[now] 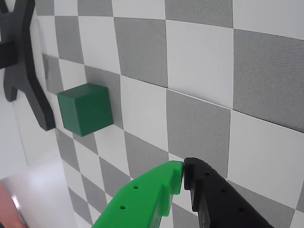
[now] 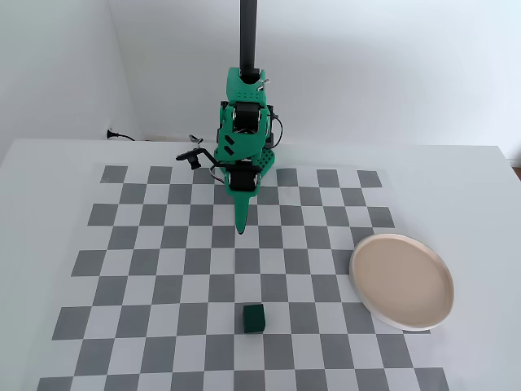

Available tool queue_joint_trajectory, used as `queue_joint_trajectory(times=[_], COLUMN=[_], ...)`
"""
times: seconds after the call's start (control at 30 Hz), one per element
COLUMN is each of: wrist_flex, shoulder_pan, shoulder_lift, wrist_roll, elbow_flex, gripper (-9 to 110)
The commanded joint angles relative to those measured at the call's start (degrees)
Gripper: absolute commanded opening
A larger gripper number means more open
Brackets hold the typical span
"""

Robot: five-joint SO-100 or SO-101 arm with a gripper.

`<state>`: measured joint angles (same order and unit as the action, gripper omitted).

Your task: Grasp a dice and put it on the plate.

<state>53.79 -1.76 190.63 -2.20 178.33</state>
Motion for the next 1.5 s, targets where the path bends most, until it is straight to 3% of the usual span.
queue_joint_trajectory(times=[0.0, 1.17, 1.37, 1.47], wrist_flex=[0.1, -0.6, -1.7, -1.0], shoulder_pan=[-0.8, 1.8, -1.5, -4.0], shoulder_lift=[0.4, 0.5, 0.4, 0.3], wrist_roll=[0.1, 1.2, 5.6, 19.0], elbow_flex=[-1.1, -1.1, -1.4, -2.3], gripper=[-4, -4, -4, -4])
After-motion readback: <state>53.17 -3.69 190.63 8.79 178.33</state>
